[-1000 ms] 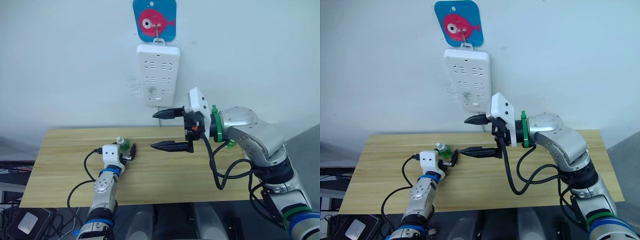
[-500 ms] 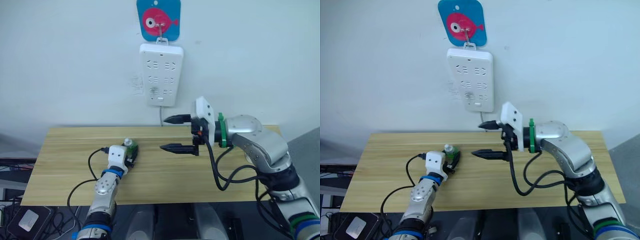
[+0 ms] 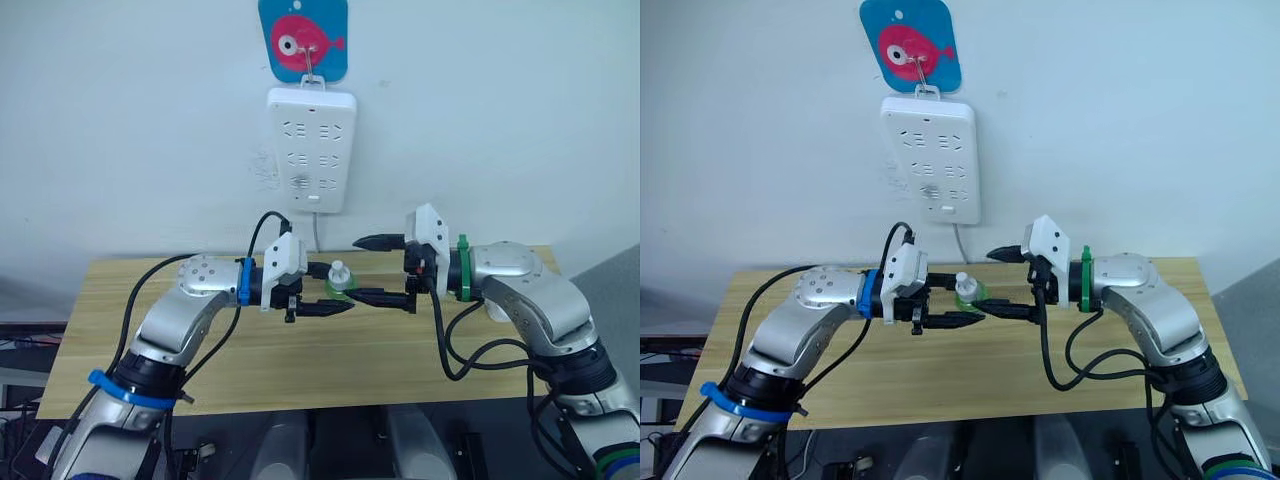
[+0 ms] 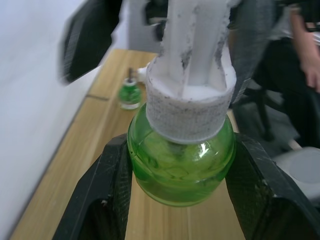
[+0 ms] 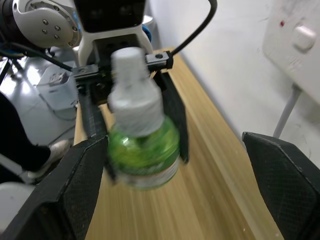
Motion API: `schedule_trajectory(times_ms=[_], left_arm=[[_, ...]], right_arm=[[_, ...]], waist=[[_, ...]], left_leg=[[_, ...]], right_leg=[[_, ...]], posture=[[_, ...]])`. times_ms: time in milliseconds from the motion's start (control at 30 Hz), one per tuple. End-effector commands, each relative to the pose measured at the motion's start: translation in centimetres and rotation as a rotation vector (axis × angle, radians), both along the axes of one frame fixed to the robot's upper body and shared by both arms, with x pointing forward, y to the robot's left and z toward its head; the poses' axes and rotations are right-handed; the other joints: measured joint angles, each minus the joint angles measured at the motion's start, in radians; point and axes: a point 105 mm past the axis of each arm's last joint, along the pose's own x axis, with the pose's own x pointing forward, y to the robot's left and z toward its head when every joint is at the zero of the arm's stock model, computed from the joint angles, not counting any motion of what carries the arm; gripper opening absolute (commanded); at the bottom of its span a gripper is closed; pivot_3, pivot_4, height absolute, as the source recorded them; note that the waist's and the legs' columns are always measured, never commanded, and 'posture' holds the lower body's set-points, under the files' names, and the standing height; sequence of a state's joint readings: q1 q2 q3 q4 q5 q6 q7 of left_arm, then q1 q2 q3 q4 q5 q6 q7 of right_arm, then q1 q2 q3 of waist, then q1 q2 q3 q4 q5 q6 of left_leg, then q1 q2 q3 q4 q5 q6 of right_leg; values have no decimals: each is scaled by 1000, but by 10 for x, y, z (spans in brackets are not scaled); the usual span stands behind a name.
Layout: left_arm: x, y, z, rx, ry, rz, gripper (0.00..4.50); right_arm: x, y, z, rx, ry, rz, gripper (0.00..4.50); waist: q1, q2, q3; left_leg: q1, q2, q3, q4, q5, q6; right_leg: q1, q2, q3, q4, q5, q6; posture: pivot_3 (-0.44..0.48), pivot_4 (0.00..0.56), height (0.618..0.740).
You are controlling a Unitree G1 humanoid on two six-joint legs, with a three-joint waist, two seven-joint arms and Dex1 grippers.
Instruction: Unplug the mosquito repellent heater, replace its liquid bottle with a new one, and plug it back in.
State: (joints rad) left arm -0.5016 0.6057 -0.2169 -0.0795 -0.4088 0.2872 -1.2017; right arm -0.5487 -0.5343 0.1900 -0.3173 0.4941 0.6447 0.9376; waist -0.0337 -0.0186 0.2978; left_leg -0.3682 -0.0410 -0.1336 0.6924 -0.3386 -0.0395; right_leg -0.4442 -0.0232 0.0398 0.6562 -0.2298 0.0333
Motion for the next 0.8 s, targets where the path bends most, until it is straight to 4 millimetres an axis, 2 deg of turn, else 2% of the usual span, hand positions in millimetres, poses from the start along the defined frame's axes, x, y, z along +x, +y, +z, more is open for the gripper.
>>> schedule_trajectory(times_ms=[33, 133, 233, 333, 500, 800], left_arm=[[6, -2, 6, 5, -35, -38, 2242], [8, -3, 6, 8, -41, -47, 2242], [10, -4, 8, 6, -49, -45, 2242], [20, -4, 10, 8, -83, 20, 2242], [25, -8, 18, -42, -78, 84, 2242], [20, -9, 18, -54, -71, 106, 2242]], right_arm=[[-9, 6, 25, 70, -37, 19, 4500], [-9, 9, 25, 69, -42, 4, 4500], [-6, 10, 21, 58, -54, -19, 4500], [-3, 9, 18, 48, -64, -49, 3899], [1, 10, 16, 49, -72, -91, 2212], [4, 16, 14, 65, -86, -134, 2212]], waist=[[-1, 0, 0], [-3, 0, -2], [-7, 0, -2], [-8, 0, -2], [-8, -1, -2], [-7, -1, -3]], left_leg=[[-1, 0, 0, 0, 0, 0], [-3, 0, 0, 1, 0, 0], [-13, -1, 0, 4, 0, -1], [-14, -1, 0, 5, 1, -1], [-14, -1, 0, 5, 1, -1], [-14, -1, 0, 5, 1, -2]], right_leg=[[-1, 0, 0, 0, 0, 0], [-3, 0, 0, 0, 0, 0], [-13, 0, 0, 3, 0, 0], [-14, 0, 0, 3, 0, 0], [-13, -1, 0, 4, 0, 0], [-14, 0, 0, 6, 0, 0]], posture=[[-84, 243, 740], [-89, 241, 740], [-88, 238, 740], [-85, 238, 740], [-73, 237, 740], [-45, 233, 740]])
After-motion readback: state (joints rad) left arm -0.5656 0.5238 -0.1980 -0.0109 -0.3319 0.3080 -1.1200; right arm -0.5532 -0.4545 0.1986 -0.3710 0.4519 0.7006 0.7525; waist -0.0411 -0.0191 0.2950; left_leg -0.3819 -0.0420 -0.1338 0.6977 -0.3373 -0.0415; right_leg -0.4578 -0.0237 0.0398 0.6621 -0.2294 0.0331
